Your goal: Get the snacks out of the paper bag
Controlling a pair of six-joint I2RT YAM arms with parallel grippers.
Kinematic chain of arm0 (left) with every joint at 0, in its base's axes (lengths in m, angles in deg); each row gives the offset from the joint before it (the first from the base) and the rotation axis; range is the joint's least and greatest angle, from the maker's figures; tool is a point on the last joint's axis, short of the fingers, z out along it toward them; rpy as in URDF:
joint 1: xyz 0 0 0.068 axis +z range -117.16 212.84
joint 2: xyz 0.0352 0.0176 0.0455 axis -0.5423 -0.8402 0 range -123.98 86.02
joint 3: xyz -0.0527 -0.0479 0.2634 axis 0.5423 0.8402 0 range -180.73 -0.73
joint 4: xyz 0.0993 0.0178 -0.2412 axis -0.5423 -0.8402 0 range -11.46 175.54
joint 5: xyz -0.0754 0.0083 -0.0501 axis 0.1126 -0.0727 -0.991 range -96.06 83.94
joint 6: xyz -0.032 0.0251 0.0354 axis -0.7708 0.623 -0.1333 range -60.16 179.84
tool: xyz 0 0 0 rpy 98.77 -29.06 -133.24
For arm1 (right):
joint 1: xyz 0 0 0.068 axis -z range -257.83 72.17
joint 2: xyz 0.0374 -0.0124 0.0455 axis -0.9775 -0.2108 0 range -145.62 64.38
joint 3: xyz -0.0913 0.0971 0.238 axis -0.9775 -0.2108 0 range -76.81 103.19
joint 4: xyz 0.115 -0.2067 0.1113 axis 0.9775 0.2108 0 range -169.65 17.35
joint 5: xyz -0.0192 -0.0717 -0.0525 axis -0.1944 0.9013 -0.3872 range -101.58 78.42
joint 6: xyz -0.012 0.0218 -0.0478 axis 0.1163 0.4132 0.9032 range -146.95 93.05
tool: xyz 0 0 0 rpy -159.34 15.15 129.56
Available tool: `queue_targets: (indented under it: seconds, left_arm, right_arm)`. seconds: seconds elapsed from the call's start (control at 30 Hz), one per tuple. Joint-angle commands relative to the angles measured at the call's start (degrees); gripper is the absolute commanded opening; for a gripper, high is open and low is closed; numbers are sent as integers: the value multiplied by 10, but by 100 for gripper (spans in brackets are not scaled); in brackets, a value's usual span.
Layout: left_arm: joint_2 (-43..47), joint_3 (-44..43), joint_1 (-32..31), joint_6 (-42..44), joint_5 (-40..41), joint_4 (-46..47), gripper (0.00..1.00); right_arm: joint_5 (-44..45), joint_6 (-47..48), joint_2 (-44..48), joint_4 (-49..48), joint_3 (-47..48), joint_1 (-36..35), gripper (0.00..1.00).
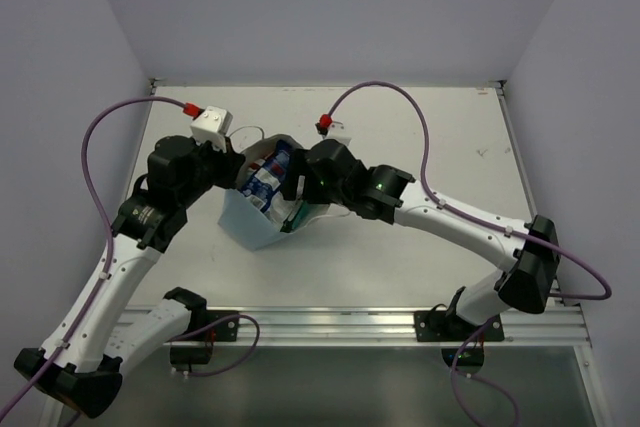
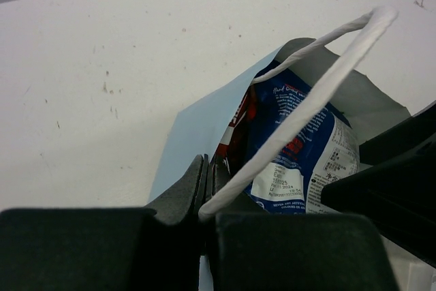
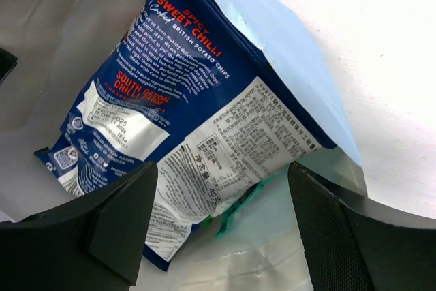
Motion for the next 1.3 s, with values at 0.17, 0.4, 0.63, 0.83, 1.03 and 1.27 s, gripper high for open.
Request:
queue_targets:
  seconds: [0.17,0.4,0.63,0.83,1.03,1.27]
  left_arm:
    - [17,-5,-2,-28,5,75,0]
    - [18,-2,-2,-28,13,75,0]
    - [12,1,-2,-31,2,75,0]
    - [20,1,-2,-23,28,75,0]
    - [15,-8,-2,-8,62,73,0]
    - [11,-22,-2,12,101,72,0]
  right_arm:
    - [-53,-40,-27,-74,-12,4,72]
    - [-90,-58,-39,-85,-22,10,63]
    - [-92,-55,-46,-116,-35,17,40]
    - [-112,-5,-20,-159,-41,18,0]
    - [-92,72,45,-138,9,18,0]
    - [23,160,153,-92,26,24,0]
